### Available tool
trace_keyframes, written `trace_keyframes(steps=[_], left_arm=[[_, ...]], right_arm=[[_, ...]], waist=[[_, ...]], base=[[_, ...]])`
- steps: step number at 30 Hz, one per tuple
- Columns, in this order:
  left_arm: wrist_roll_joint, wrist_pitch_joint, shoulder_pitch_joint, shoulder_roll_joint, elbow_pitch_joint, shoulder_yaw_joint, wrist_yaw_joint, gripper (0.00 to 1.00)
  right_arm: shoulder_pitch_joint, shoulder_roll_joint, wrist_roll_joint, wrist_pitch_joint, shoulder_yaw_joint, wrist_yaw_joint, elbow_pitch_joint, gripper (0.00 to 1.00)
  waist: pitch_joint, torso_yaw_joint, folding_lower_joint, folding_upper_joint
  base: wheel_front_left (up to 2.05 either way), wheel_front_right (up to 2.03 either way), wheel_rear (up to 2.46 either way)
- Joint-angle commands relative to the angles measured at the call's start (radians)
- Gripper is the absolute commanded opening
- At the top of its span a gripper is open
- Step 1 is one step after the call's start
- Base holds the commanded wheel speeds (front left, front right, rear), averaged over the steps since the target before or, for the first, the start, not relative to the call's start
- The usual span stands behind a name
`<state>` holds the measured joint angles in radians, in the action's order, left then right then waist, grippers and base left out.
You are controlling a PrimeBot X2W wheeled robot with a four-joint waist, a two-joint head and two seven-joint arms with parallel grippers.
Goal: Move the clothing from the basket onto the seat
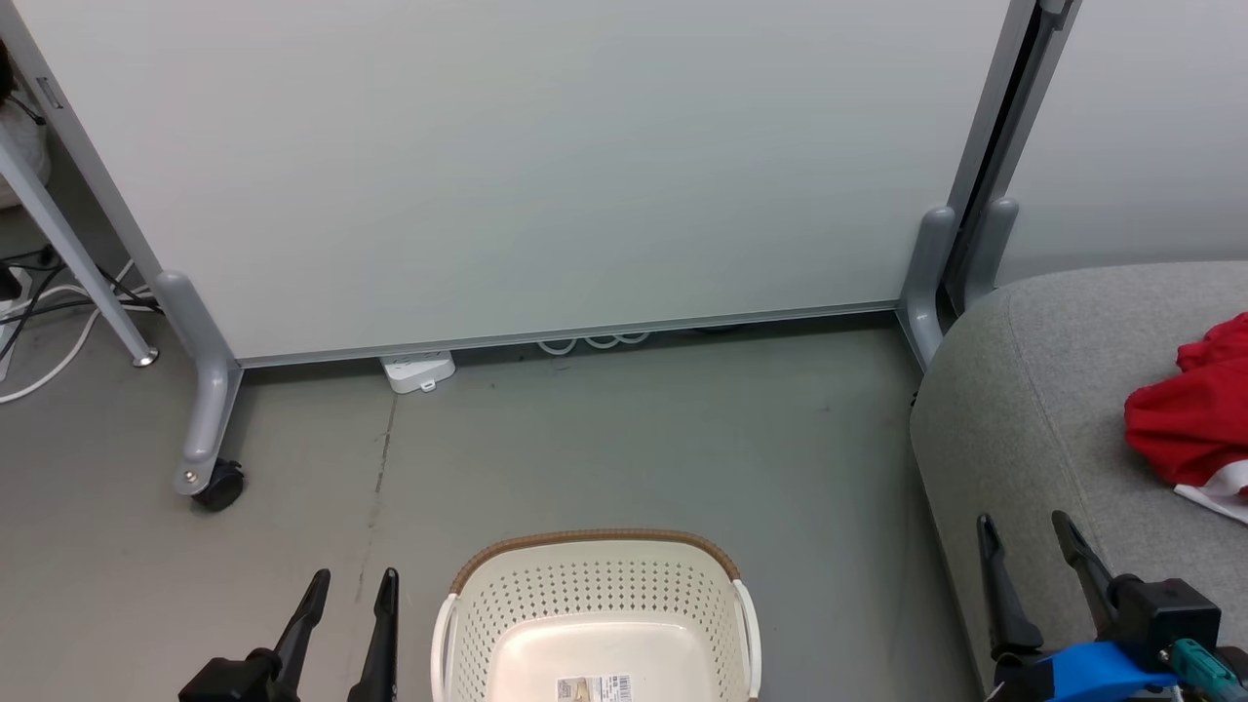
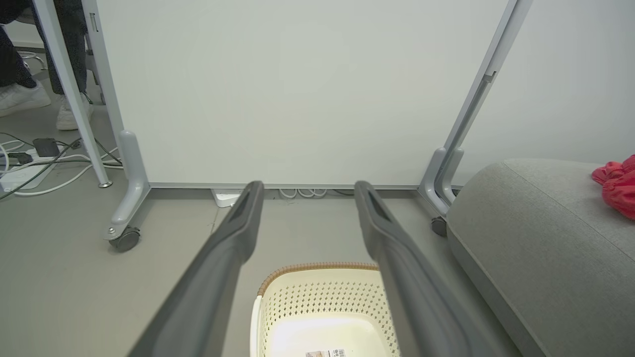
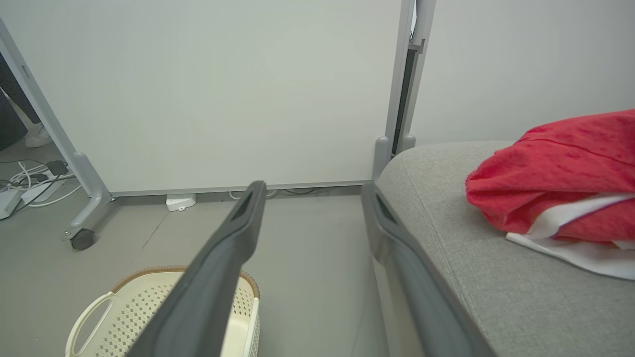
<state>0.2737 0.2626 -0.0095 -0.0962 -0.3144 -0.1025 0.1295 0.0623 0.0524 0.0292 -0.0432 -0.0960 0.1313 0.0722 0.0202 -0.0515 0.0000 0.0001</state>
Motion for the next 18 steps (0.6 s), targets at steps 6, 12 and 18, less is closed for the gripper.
trace_keyframes(steps=[6,12,18], left_arm=[[0.008,0.0,0.0,-0.002,0.0,-0.003,0.0,0.0],[0.013,-0.007,0.031,0.017,-0.049,-0.003,0.0,0.0],[0.056,-0.019,0.047,0.025,-0.077,0.004,0.0,0.0]], right_arm=[[0.0,0.0,0.009,-0.001,0.006,0.0,0.006,0.0],[0.006,-0.002,0.014,0.006,0.004,0.0,0.067,0.0],[0.007,-0.004,0.065,0.016,0.002,0.0,0.108,0.0]], waist=[[0.002,-0.001,0.0,-0.0001],[0.002,0.0,0.0,-0.0001],[0.002,0.001,0.0,-0.0001]], base=[[0.0,0.0,0.0],[0.0,0.0,0.0],[0.0,0.0,0.0]])
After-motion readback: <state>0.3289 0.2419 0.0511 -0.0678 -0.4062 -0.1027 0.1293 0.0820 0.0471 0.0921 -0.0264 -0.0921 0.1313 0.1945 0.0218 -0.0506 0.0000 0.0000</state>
